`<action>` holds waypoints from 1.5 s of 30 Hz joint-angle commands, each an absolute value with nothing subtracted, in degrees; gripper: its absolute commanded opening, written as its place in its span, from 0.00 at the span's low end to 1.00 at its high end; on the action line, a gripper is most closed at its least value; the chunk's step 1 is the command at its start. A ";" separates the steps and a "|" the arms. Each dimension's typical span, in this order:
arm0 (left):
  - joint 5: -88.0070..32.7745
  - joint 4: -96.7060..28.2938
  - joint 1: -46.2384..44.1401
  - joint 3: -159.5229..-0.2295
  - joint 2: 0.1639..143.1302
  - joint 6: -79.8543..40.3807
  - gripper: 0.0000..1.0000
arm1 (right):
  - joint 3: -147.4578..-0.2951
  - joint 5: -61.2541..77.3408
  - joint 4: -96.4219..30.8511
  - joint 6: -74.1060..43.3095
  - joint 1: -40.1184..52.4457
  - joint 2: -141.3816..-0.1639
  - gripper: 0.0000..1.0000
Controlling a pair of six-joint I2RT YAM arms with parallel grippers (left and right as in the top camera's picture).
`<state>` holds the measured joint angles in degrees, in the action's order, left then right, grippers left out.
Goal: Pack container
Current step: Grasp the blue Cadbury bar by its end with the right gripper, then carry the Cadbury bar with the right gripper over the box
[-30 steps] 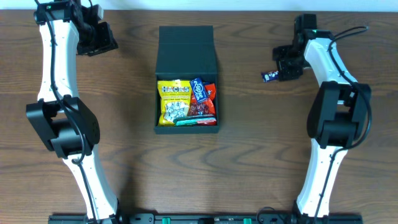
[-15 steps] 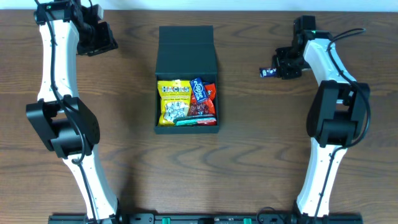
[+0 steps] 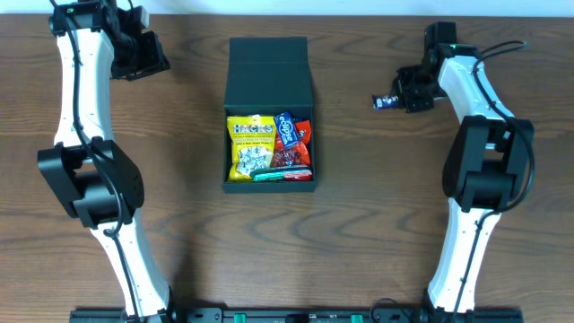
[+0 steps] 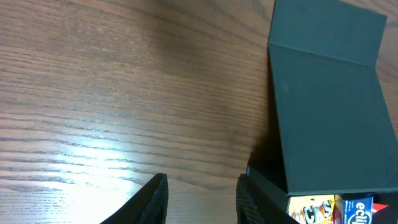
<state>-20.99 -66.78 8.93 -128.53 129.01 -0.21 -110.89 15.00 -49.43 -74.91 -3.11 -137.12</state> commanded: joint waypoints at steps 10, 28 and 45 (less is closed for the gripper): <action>-20.36 -66.15 8.97 -129.91 129.32 -0.84 0.37 | -112.84 39.07 -39.00 -53.91 -0.67 -135.02 0.02; -20.38 -65.69 8.97 -129.91 129.32 -0.54 0.38 | -114.58 13.91 -50.92 -62.70 24.99 -115.26 0.02; -20.40 -67.26 8.97 -129.91 129.32 0.27 0.38 | -114.58 -6.68 -64.82 -100.55 40.34 -115.42 0.02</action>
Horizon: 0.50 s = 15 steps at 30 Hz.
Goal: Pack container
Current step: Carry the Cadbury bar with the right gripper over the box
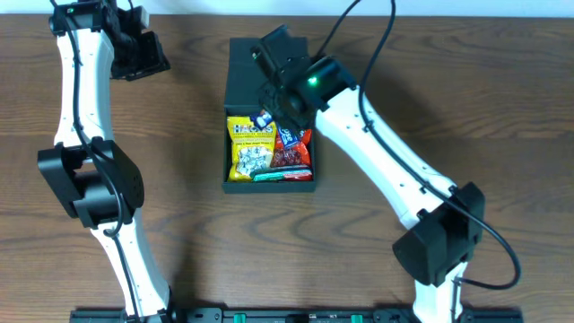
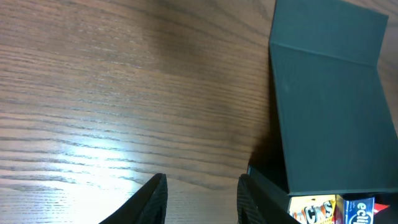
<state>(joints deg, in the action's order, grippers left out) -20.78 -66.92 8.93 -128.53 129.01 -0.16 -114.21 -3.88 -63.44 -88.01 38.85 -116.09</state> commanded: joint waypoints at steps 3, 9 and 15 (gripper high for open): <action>-20.40 -67.33 8.97 -129.91 129.32 0.25 0.37 | -114.58 -6.66 -66.11 -103.81 40.95 -115.42 0.02; -20.40 -67.92 8.97 -129.91 129.32 0.25 0.37 | -114.58 -6.42 -66.94 -114.15 42.11 -115.42 0.02; -20.40 -68.34 8.97 -129.91 129.32 0.23 0.37 | -114.58 -6.66 -67.37 -117.54 42.63 -115.44 0.02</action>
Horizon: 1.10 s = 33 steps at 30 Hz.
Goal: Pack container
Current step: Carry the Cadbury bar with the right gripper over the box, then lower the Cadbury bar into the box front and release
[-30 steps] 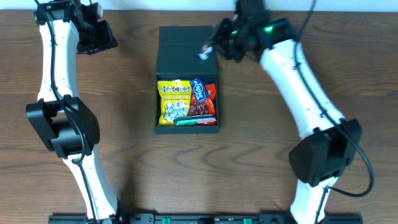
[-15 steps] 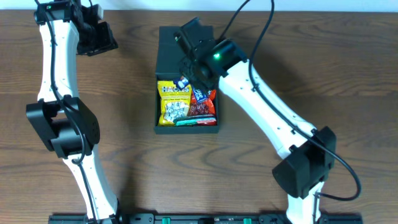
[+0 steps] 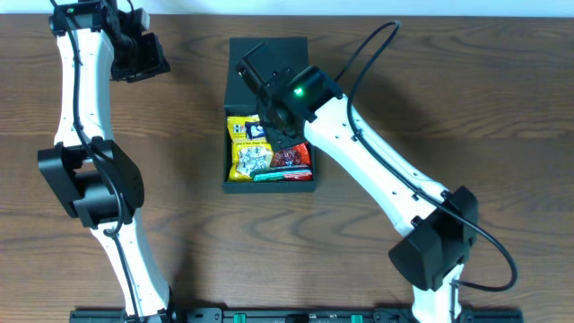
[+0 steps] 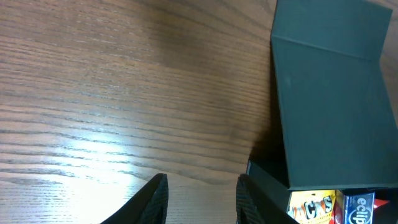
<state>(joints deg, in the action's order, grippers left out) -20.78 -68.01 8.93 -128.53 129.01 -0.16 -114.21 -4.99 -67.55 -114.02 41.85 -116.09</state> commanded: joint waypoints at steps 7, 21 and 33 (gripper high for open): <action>-20.40 -68.34 8.97 -129.93 129.32 0.23 0.37 | -114.58 -5.19 -66.08 -117.54 42.63 -119.11 0.02; -20.40 -68.31 8.97 -129.91 129.32 0.23 0.37 | -114.58 -1.21 -69.63 -117.54 41.28 -123.87 0.02; -20.43 -68.34 8.97 -129.91 129.32 0.23 0.37 | -112.66 -1.23 -69.84 -117.54 41.39 -123.90 0.02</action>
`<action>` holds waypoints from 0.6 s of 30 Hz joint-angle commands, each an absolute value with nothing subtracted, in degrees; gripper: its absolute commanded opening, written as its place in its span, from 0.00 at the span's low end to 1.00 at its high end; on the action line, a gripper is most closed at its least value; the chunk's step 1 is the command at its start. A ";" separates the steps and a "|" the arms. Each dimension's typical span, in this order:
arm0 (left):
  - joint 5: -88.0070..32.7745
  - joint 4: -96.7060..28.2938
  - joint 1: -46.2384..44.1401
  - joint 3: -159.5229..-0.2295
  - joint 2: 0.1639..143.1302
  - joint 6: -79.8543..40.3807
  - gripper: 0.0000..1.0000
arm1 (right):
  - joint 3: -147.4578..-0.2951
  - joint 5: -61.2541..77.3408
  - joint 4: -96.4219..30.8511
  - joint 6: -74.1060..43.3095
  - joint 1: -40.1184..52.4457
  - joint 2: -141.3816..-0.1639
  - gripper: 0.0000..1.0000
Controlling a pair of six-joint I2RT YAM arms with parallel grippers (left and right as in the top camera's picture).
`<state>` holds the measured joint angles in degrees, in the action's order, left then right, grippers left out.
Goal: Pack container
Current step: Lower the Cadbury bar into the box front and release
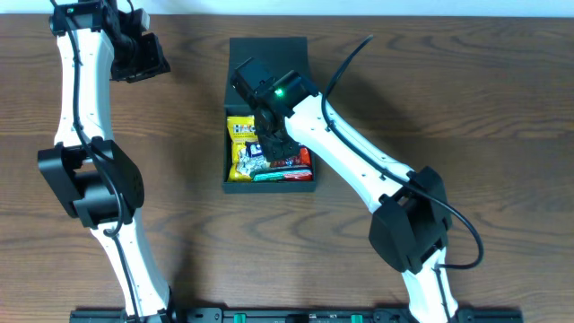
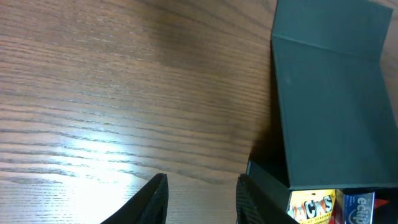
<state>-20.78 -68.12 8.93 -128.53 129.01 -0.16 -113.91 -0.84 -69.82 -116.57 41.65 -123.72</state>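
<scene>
A dark box (image 1: 225, 170) stands mid-table with its lid (image 1: 269, 63) folded back. Inside lie a yellow Hacks bag (image 1: 240, 154), a red packet (image 1: 301, 160) and a green strip along the front wall. My right gripper (image 1: 265, 144) reaches down into the box over the yellow bag, and a small blue-and-white packet (image 1: 255, 147) shows at its tip, seemingly still gripped. My left gripper (image 1: 136, 56) hovers open and empty over bare table at the far left. The left wrist view shows that gripper (image 2: 202, 182), the lid (image 2: 329, 106) and the yellow bag (image 2: 314, 208).
The right arm (image 1: 359, 170) crosses the table from the front right to the box, covering its right half. A blue Eclipse pack (image 2: 359, 210) lies beside the yellow bag. Brown wood table (image 1: 448, 90) surrounds the box on all sides.
My right gripper has moved from over the box's back edge to lower and nearer, down among the contents over the yellow bag. The left arm has not moved.
My right gripper was first at the far right of the table, shut on a small blue packet. It then held the packet over the box's back part, then over the yellow bag, and now it is down inside the box.
</scene>
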 commanded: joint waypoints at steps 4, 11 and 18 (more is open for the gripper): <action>-20.43 -68.34 8.97 -129.91 129.32 0.23 0.37 | -110.67 -1.13 -68.40 -117.54 41.39 -123.90 0.01; -20.43 -68.34 8.97 -129.91 129.32 0.23 0.37 | -110.00 -1.02 -67.46 -117.54 41.39 -123.90 0.02; -20.43 -68.34 8.97 -129.91 129.32 0.23 0.37 | -110.00 -0.97 -66.22 -117.49 41.58 -123.90 0.45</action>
<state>-20.78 -68.12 8.93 -128.55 129.01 -0.16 -110.45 -0.71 -66.22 -116.73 41.65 -123.72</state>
